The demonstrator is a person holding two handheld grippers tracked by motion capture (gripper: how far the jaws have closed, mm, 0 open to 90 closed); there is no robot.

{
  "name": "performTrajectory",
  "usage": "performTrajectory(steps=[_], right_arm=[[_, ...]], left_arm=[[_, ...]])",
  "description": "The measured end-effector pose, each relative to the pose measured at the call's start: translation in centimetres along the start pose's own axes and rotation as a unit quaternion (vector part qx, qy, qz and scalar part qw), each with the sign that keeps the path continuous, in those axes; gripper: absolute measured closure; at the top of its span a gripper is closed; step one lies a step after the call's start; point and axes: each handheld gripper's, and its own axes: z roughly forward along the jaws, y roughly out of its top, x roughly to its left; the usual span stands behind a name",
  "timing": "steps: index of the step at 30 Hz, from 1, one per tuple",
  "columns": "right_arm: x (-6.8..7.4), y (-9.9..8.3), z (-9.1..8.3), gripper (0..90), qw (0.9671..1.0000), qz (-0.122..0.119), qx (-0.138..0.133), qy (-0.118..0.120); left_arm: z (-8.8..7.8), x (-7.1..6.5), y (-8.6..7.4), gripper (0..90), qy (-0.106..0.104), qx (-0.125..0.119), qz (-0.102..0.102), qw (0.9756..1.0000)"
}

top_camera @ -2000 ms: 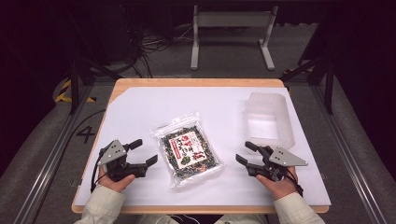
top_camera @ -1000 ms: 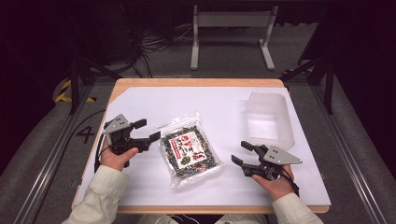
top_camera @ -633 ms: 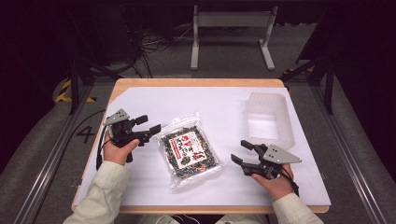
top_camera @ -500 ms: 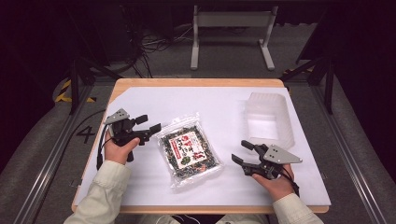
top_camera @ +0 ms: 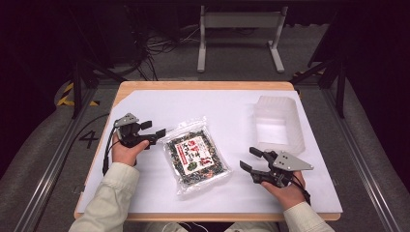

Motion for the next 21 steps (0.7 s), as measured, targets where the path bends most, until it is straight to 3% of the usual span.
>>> performTrajectory(steps=[3,7,14,21], right_arm=[[0.1,0.0,0.1,36.1,1.0,-0.003,0.003,0.001],[0.3,0.0,0.0,35.4,0.9999,-0.01,0.007,-0.001],[0.8,0.1,-0.7,34.5,0.9997,-0.023,0.007,-0.007],[0.8,0.1,-1.1,33.9,0.9996,-0.024,0.006,-0.012]], left_arm=[[0.1,0.4,-0.1,20.8,0.009,-0.004,0.012,0.9999],[0.6,1.0,-0.3,21.9,0.01,-0.002,0.005,0.9999],[1.8,1.9,-1.0,26.4,0.003,0.03,-0.006,0.9995],[2.6,2.3,-1.6,26.6,-0.003,0.073,-0.025,0.997]])
